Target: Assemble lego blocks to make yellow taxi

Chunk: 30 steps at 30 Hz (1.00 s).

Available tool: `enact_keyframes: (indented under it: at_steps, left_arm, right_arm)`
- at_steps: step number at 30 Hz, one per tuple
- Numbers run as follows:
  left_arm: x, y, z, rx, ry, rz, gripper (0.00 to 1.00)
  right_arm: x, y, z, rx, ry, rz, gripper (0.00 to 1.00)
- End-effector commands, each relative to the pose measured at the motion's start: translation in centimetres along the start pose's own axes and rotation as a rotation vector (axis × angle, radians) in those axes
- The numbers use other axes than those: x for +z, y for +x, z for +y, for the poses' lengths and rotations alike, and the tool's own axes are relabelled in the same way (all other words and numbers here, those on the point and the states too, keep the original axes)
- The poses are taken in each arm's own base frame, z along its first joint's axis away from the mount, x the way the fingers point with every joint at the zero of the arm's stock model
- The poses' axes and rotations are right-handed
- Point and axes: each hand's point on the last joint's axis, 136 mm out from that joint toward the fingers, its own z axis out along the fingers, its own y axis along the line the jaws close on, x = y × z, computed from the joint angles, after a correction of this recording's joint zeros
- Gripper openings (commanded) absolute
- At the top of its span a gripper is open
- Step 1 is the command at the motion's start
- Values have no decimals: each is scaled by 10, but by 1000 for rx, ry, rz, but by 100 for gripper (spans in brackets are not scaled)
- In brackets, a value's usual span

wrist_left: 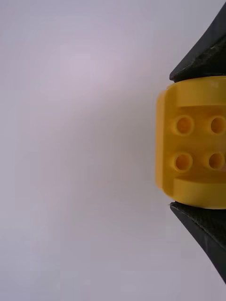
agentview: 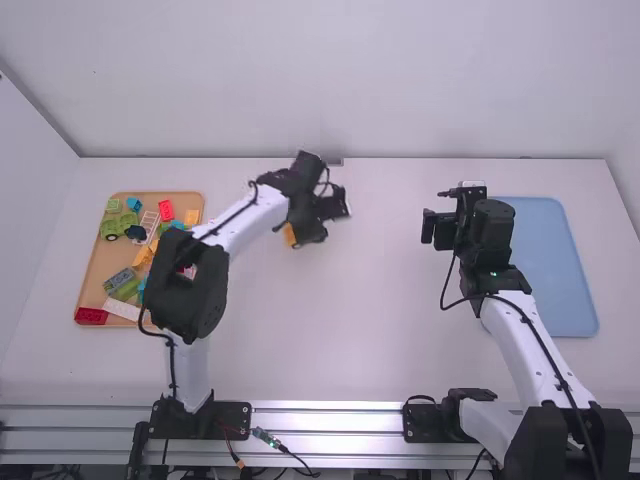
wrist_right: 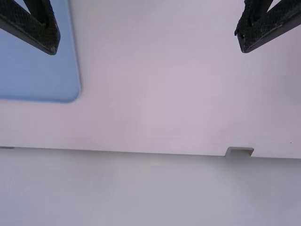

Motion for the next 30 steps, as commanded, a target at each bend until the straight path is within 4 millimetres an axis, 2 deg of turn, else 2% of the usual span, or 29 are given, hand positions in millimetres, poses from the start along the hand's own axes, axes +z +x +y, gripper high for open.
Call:
enact_keyframes:
  at_steps: [1, 6, 8, 11, 14, 18, 29, 30]
  left_arm:
    - [-12, -17, -31, 39, 12, -26, 2]
    - [17, -29, -89, 167, 42, -4, 2]
    - [23, -25, -99, 192, 37, 21, 1]
    - [33, -8, -118, 213, 52, 79, 1]
    - [37, 4, -129, 207, 86, 104, 1]
    - [39, 6, -144, 206, 149, 66, 1]
    - [50, 9, -153, 211, 146, 19, 3]
    - [50, 9, -153, 208, 151, 15, 9]
  right_arm:
    - [-2, -15, -2, 2, 8, -30, 99]
    - [-3, -7, -18, 29, 39, 3, 99]
    - [-4, -2, -24, 57, 53, 19, 99]
    - [-5, 4, -36, 80, 75, 42, 99]
    - [-7, 6, -44, 96, 94, 48, 99]
    - [-9, 5, -43, 102, 73, 44, 99]
    - [-7, 1, -36, 85, 58, 29, 99]
    - [-7, 1, -36, 85, 58, 28, 99]
